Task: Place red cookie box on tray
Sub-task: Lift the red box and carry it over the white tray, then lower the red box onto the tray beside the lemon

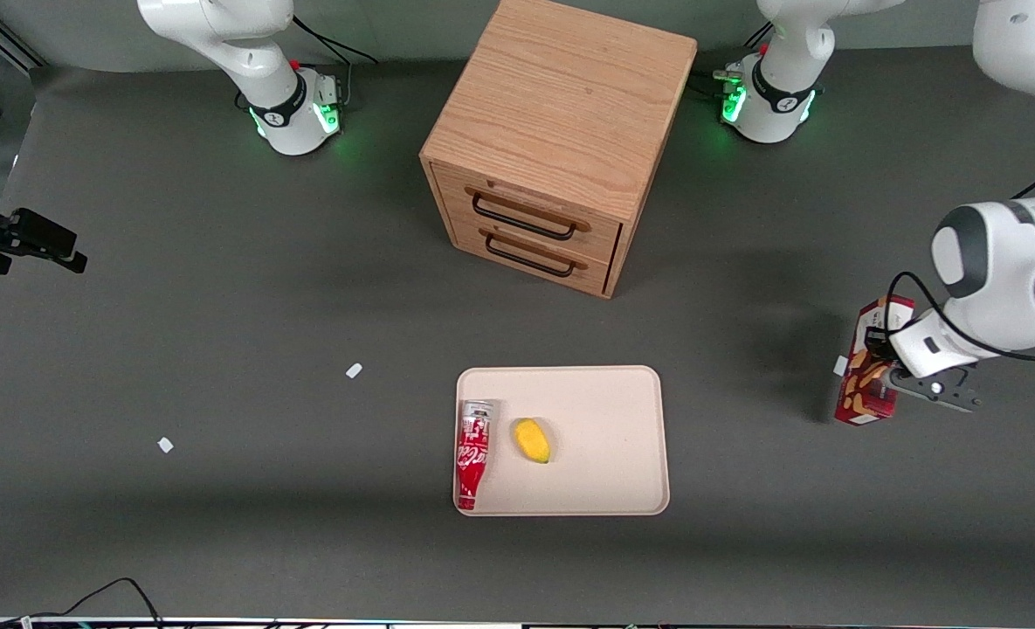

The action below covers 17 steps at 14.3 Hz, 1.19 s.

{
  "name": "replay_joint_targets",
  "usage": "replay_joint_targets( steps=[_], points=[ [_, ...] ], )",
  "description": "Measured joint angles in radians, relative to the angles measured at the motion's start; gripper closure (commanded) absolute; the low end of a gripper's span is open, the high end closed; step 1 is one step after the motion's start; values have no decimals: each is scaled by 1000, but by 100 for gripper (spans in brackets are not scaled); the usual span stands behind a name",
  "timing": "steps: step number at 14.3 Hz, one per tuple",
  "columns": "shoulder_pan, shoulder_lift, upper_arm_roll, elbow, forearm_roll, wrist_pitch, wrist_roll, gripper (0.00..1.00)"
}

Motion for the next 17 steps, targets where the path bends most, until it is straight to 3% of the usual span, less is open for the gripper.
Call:
replay_joint_targets(
  steps=[4,7,13,17],
  points=[
    [-68,-19,-65,252,-29,-282,-286,100],
    [-173,19,-81,404,-67,-366,-490,100],
    [-341,302,-81,694,-100,-296,-721,100],
    [-404,463,-73,730,-96,-133,-744,100]
  ],
)
